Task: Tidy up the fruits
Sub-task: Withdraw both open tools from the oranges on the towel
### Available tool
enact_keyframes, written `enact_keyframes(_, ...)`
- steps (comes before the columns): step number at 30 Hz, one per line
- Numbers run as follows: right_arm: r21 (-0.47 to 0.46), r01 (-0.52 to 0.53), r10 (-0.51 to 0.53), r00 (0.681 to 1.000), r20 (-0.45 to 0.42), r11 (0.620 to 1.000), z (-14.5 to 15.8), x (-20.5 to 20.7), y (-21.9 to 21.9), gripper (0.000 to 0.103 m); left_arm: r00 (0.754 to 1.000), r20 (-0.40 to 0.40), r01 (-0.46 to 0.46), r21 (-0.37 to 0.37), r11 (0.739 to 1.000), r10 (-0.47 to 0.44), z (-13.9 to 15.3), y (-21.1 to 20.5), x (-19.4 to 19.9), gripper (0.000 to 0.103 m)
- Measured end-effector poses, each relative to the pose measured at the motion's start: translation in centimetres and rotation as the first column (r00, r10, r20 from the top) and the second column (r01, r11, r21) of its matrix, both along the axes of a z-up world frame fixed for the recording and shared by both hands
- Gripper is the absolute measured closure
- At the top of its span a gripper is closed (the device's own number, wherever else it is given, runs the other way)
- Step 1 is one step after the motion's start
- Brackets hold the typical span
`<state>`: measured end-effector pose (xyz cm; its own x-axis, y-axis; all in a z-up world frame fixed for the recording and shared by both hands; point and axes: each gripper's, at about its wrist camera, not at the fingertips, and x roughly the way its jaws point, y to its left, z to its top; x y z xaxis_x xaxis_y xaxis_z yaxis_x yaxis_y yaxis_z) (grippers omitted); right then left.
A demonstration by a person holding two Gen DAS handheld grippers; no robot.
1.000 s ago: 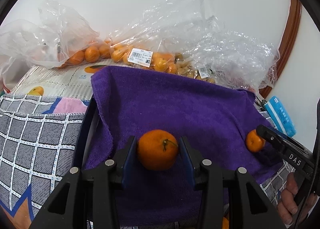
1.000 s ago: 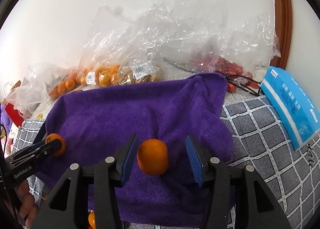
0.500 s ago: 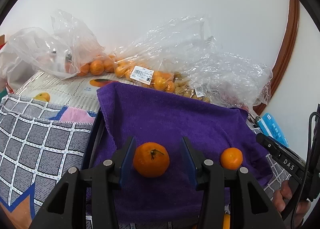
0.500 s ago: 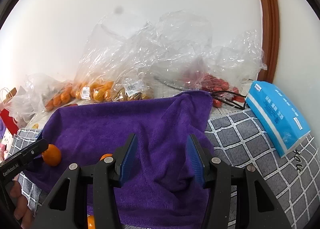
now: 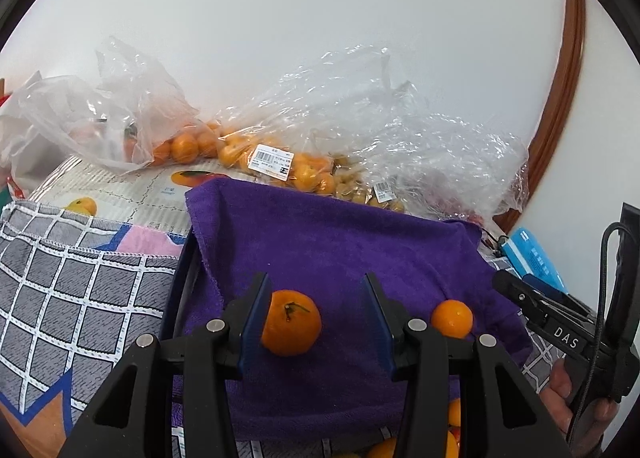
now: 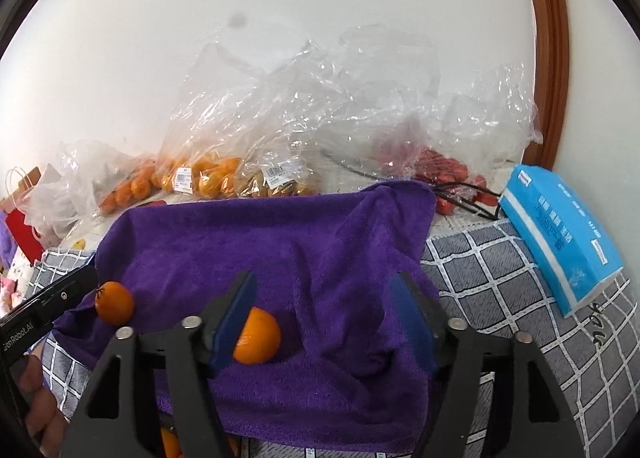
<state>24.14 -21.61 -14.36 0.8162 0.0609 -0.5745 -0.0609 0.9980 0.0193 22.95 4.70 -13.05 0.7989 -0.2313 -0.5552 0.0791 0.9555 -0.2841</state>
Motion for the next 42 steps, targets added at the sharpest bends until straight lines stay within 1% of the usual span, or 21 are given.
enact_keyframes(1,-0.019,0.002,-0.002,1.000,0.001,1.000,0.0,0.0,0.2,0.025,1.000,-0.004,0.004,0.005,1.000,-0.004,0.0,-0.1,0.0,0.059)
enact_keyframes(3,-0.047,0.017,-0.017,1.000,0.000,0.999,0.0,0.0,0.5,0.025,1.000,-0.004,0.007,0.001,1.000,-0.007,0.2,0.0,-0.1,0.057)
enact_keyframes(4,-0.054,0.023,-0.023,1.000,0.000,0.998,-0.1,0.1,0.5,0.025,1.000,0.002,0.003,-0.011,1.000,-0.003,0.3,0.1,-0.2,0.048)
enact_keyframes(5,-0.058,0.028,-0.028,1.000,0.000,0.998,-0.1,0.1,0.5,0.024,1.000,0.012,0.007,-0.029,1.000,-0.007,0.4,0.2,-0.3,0.035)
enact_keyframes(6,-0.056,0.032,-0.032,0.999,0.003,0.998,-0.1,0.0,0.4,0.024,1.000,0.022,0.013,-0.041,0.999,-0.013,0.5,0.3,-0.4,0.033)
enact_keyframes(9,-0.035,0.040,-0.039,0.999,0.024,0.999,0.0,-0.1,0.1,0.021,0.998,0.061,0.004,-0.042,0.999,-0.002,1.1,0.5,-1.0,0.032)
enact_keyframes(11,-0.018,0.033,-0.032,0.999,0.014,0.999,-0.1,0.0,-0.2,0.020,0.997,0.083,0.005,-0.045,0.999,-0.002,1.5,0.6,-1.3,0.024)
enact_keyframes(12,-0.014,0.035,-0.035,0.999,0.007,0.999,-0.1,0.0,-0.2,0.020,0.996,0.088,0.004,-0.047,0.999,0.000,1.6,0.6,-1.4,0.023)
enact_keyframes(16,0.008,0.038,-0.038,0.999,0.031,0.999,-0.1,-0.3,-0.3,0.020,0.997,0.072,-0.024,-0.022,0.999,0.025,1.6,0.2,-1.2,0.022)
enact_keyframes(19,-0.002,0.030,-0.030,0.999,0.045,1.000,0.1,-0.5,-0.1,0.020,0.997,0.074,-0.031,-0.016,0.999,0.032,1.6,0.0,-1.5,0.019)
enact_keyframes(22,-0.005,0.025,-0.024,0.997,0.071,1.000,0.3,-0.8,0.1,0.020,0.994,0.103,-0.019,-0.008,1.000,0.020,1.7,-0.1,-2.0,0.019)
enact_keyframes(25,0.009,0.003,-0.004,0.998,0.062,1.000,0.3,-0.9,0.1,0.020,0.996,0.085,-0.017,0.012,1.000,0.016,1.5,-0.4,-1.7,0.019)
enact_keyframes(28,0.001,-0.011,0.011,0.999,0.042,1.000,0.3,-0.8,0.3,0.020,0.996,0.083,-0.026,-0.009,1.000,0.026,1.2,-0.3,-1.7,0.020)
enact_keyframes(30,0.000,-0.016,0.016,0.999,0.043,1.000,0.3,-1.0,0.5,0.020,0.996,0.076,-0.035,-0.017,0.999,0.036,1.2,-0.1,-1.6,0.022)
enact_keyframes(31,0.000,-0.015,0.015,0.999,0.044,1.000,0.3,-1.1,0.6,0.020,0.997,0.070,-0.038,-0.020,0.999,0.039,1.3,0.0,-1.6,0.025)
enact_keyframes(32,-0.001,-0.015,0.015,0.999,0.045,1.000,0.3,-1.2,0.7,0.020,0.997,0.068,-0.038,-0.032,0.999,0.040,1.3,0.2,-1.6,0.028)
enact_keyframes(33,0.002,-0.020,0.020,0.999,0.049,1.000,0.3,-1.3,0.8,0.020,0.997,0.068,-0.040,-0.048,0.998,0.044,1.4,0.4,-1.7,0.029)
enact_keyframes(38,0.038,-0.041,0.037,0.994,0.100,0.998,0.8,-2.2,0.9,0.020,0.997,0.048,-0.054,-0.108,0.993,0.060,1.5,1.7,-1.6,0.029)
enact_keyframes(42,0.038,-0.040,0.034,0.986,0.161,0.998,1.6,-3.3,1.3,0.020,0.996,0.057,-0.065,-0.120,0.991,0.072,1.8,2.2,-1.8,0.030)
